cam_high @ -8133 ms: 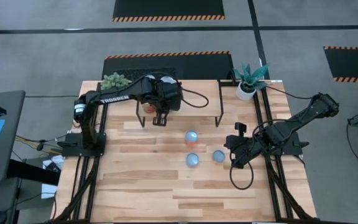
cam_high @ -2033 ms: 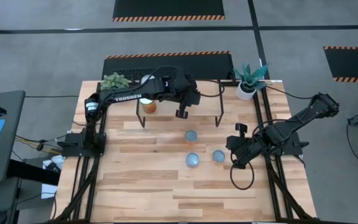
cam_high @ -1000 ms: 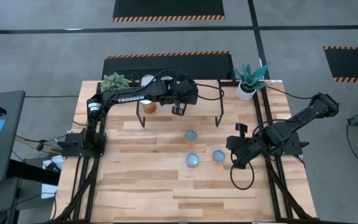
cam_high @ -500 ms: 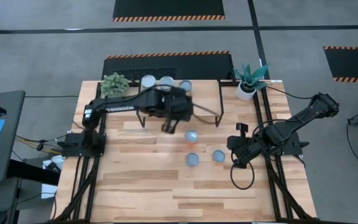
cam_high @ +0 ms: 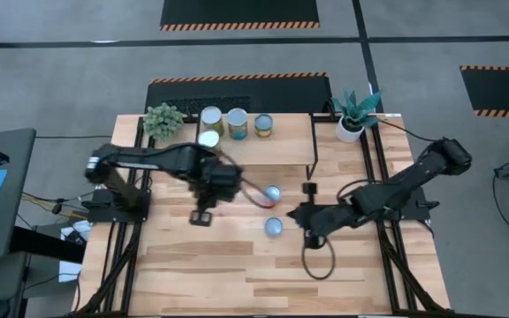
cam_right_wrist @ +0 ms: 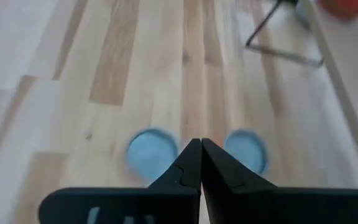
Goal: Pick and place cans onto a shelf
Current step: Put the canned meatballs on the shelf
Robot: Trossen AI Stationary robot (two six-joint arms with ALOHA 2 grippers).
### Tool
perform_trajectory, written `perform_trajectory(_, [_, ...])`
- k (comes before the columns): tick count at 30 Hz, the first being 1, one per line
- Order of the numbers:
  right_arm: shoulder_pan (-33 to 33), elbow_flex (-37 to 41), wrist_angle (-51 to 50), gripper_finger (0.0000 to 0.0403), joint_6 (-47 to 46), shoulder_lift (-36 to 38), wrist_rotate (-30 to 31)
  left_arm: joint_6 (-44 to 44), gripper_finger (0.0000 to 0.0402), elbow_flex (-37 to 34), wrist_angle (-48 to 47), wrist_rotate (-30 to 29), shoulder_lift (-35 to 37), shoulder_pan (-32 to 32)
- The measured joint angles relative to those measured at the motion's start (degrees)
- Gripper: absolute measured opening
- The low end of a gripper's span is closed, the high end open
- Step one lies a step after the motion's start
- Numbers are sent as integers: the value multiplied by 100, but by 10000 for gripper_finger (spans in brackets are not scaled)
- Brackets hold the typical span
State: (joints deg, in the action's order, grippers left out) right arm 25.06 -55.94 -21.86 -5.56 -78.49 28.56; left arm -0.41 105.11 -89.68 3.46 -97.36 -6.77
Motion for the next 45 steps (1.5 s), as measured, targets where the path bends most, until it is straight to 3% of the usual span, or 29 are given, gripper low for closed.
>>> perform_trajectory(5, [-505, 5, 1320, 26, 858, -602, 0, -1451, 0, -1913, 560, -624, 1289, -244])
perform_trajectory(9, [-974, -32, 1703, 28, 861, -859, -13, -2346, 0, -3616, 2069, -1054, 2344, -571])
perform_trajectory(13, [-1210, -470, 995, 29, 832, -1086, -186, -2707, 0, -4994, 3788, -1099, 3051, -854])
perform_trajectory(17, [-1410, -1503, -428, 24, 838, -1451, -345, -2748, 0, -5770, 4855, -1291, 3313, -1011])
perform_trajectory(22, [-1809, -2823, -1953, 22, 666, -2175, -1133, -2337, 0, -6062, 5662, -1923, 3262, -1022])
perform_trajectory(26, [-1886, -3148, -2691, 27, 584, -2731, -1360, -1945, 0, -6122, 5818, -2291, 3168, -1034])
perform_trajectory(34, [-1662, -3068, -3089, 19, 400, -3267, -916, -1933, 0, -6132, 5356, -2471, 3178, -1068])
perform_trajectory(41, [-1357, -3069, -3322, 28, 402, -3197, -888, -2282, 0, -6130, 4942, -2504, 3178, -1068])
perform_trajectory(45, [-1185, -3071, -3565, 30, 75, -3159, -437, -2461, 0, -6130, 4956, -2517, 3178, -1068])
